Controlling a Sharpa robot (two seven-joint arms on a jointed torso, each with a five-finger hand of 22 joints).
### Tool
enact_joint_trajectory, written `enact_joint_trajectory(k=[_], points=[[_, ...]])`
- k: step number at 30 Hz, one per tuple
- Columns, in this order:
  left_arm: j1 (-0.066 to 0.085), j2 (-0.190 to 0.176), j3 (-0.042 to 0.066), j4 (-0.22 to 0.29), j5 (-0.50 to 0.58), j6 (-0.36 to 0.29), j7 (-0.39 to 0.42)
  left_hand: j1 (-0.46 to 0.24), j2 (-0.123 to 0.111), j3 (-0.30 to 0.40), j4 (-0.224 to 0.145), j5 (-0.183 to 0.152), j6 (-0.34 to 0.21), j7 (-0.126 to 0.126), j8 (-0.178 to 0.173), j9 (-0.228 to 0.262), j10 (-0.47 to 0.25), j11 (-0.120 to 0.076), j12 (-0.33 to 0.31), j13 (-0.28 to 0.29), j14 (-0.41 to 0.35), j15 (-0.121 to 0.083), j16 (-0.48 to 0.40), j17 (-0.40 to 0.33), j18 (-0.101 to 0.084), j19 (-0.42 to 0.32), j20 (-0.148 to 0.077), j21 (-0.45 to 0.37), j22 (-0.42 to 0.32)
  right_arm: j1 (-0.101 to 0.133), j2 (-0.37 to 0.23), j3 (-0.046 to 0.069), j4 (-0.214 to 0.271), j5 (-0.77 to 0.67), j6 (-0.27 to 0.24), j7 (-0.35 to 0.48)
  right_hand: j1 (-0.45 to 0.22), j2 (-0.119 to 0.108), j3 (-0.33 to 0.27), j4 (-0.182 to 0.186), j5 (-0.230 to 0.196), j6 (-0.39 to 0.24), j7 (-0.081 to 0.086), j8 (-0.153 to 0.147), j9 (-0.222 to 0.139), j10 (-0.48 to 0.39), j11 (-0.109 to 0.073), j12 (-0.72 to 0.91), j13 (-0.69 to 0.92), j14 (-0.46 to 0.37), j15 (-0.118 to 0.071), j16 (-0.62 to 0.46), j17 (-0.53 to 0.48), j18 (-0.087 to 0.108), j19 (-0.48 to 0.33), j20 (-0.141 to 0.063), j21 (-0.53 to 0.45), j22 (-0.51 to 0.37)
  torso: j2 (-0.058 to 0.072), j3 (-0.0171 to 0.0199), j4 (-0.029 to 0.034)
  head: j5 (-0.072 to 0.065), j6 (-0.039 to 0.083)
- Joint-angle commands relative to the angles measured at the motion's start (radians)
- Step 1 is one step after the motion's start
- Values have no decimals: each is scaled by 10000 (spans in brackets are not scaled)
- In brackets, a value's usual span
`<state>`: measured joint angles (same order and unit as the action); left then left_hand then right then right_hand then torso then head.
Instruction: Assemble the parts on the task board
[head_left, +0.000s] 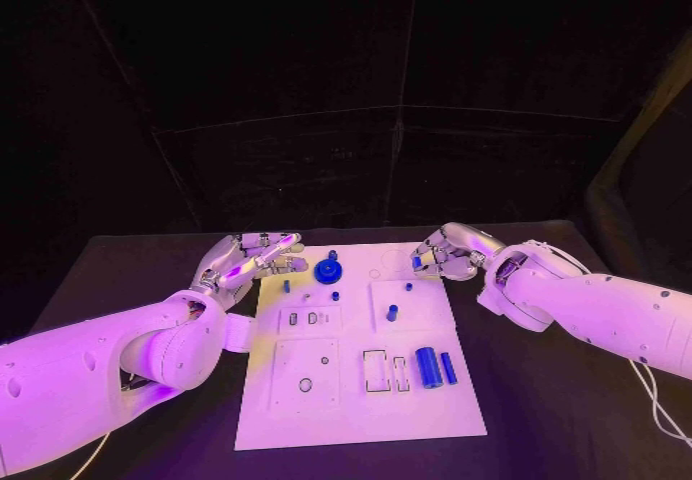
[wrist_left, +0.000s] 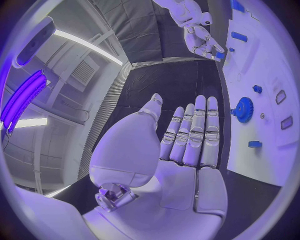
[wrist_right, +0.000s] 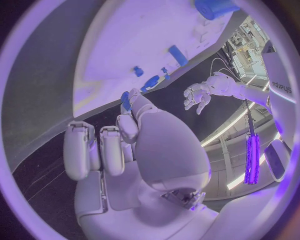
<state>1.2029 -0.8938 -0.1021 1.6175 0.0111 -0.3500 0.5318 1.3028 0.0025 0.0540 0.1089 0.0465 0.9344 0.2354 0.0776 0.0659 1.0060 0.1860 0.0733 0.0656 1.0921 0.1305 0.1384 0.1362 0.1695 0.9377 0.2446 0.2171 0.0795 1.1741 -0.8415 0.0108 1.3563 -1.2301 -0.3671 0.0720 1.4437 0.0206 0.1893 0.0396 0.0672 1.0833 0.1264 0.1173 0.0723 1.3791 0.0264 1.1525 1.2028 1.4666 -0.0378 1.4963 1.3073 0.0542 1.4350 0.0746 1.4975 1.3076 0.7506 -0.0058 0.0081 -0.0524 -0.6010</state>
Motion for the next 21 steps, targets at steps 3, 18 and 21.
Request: enact_joint_trajectory(k=[3, 18, 21], points=[[19, 0, 10, -27, -43, 126, 24, -18, 101, 7, -87, 17, -37, 49, -50, 0, -61, 9, -62, -12, 48, 57, -56, 16, 138, 86, 10, -59, -24, 64, 112, 14, 1213, -310, -806, -1784, -40, 86, 105, 13, 6, 307, -197, 58, 49, -81, -34, -100, -59, 733, -47, 27, 1166, -117, -4, -25, 21, 746, -76, -49, -10, 73, -136], [81, 49, 12, -186, -43, 191, -3, -21, 126, 0, -119, 18, 12, 20, -37, 9, 8, -16, -33, -1, 87, 41, -65, 30, 143, 114, 2, -66, -33, 8, 2041, -129, 1564, -1941, -378, -3534, -260, -46, 173, 20, 63, 320, -202, 30, 29, -197, -40, -380, -279, 698, -52, -62, 1008, -111, -20, -28, 9, 724, -150, -90, 32, 309, -403], [96, 52, 12, -206, -43, 180, -3, -21, 126, 0, -119, 18, 12, 20, -37, 9, 8, -16, -33, -1, 87, 41, -65, 30, 143, 114, 2, -66, -33, -58, 2291, -211, 1452, -2057, -197, -3596, -346, -106, 188, 27, 106, 326, -203, 21, 23, -210, -40, -419, -306, 693, -54, -77, 986, -109, -25, -29, 5, 717, -151, -79, 6, 407, -414]])
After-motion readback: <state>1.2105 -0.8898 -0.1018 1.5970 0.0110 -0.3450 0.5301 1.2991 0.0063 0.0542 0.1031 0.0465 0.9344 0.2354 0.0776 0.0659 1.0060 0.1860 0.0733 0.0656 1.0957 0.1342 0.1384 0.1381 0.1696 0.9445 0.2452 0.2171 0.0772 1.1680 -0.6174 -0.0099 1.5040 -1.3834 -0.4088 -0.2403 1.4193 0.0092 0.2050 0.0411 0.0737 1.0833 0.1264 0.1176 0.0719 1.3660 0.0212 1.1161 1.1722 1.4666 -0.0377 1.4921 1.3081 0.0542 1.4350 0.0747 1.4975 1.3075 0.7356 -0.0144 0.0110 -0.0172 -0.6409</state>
